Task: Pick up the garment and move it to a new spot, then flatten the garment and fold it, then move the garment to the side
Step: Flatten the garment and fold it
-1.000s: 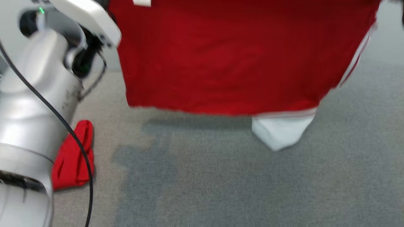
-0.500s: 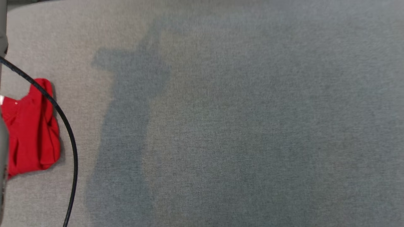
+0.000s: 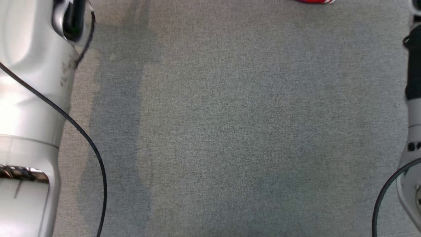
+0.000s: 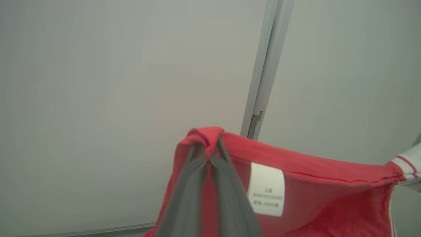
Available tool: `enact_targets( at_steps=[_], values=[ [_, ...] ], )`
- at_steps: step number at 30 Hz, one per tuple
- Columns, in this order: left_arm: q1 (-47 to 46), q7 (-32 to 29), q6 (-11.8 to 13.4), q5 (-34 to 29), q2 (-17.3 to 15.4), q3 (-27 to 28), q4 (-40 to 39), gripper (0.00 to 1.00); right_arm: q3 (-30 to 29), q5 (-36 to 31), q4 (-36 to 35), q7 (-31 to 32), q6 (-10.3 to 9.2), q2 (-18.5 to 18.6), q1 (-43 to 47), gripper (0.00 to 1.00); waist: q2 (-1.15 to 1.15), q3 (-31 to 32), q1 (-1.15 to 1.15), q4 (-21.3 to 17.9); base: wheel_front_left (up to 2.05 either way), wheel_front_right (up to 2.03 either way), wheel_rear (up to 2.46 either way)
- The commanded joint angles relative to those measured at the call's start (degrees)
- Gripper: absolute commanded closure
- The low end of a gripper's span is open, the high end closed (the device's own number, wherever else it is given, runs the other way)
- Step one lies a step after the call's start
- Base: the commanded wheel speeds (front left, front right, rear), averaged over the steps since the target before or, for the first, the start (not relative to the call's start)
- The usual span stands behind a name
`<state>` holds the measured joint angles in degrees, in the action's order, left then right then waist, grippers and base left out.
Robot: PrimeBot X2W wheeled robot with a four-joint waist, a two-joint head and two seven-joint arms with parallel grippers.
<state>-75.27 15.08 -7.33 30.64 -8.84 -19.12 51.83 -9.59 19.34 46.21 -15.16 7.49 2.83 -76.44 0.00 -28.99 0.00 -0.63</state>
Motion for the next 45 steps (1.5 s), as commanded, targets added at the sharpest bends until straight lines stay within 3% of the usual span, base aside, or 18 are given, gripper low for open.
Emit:
enact_targets(
  at_steps=[1,10,24,29,38,45],
  values=[
    [0.89,0.04,-0.18,0.39,-0.33,-0.61,0.35,1.00,0.36,0.33,0.26,-0.01,0.00,0.20,1.31,1.00,0.00,0.78,0.00,0.06,0.00,0.00,0.00],
    [10.33,0.05,-0.23,5.03,-0.57,-8.01,5.40,1.00,1.12,4.45,4.20,-0.02,0.00,0.86,11.83,1.00,0.00,7.35,0.00,0.55,0.00,0.00,0.00],
    [30.00,-1.48,-0.18,14.14,0.93,-18.80,9.36,1.00,9.98,10.72,20.71,0.54,0.00,2.19,27.93,1.00,0.00,23.66,0.00,1.24,0.00,0.00,0.00],
    [35.12,-1.32,-0.18,15.93,1.37,-23.65,9.77,1.00,12.92,14.68,20.48,2.26,0.00,3.61,33.44,1.00,0.00,28.00,0.00,2.19,0.00,0.00,0.00],
    [40.54,0.00,-0.18,17.41,2.47,-27.60,9.83,1.00,16.14,21.66,17.71,3.59,0.00,6.88,42.75,1.00,0.00,31.75,0.00,3.87,0.00,0.00,0.00],
    [44.56,0.09,0.04,14.40,1.84,-24.50,7.05,1.00,18.34,25.43,15.35,3.85,0.00,8.95,49.10,1.00,0.00,33.85,0.00,4.84,0.00,0.00,0.00]
  ],
)
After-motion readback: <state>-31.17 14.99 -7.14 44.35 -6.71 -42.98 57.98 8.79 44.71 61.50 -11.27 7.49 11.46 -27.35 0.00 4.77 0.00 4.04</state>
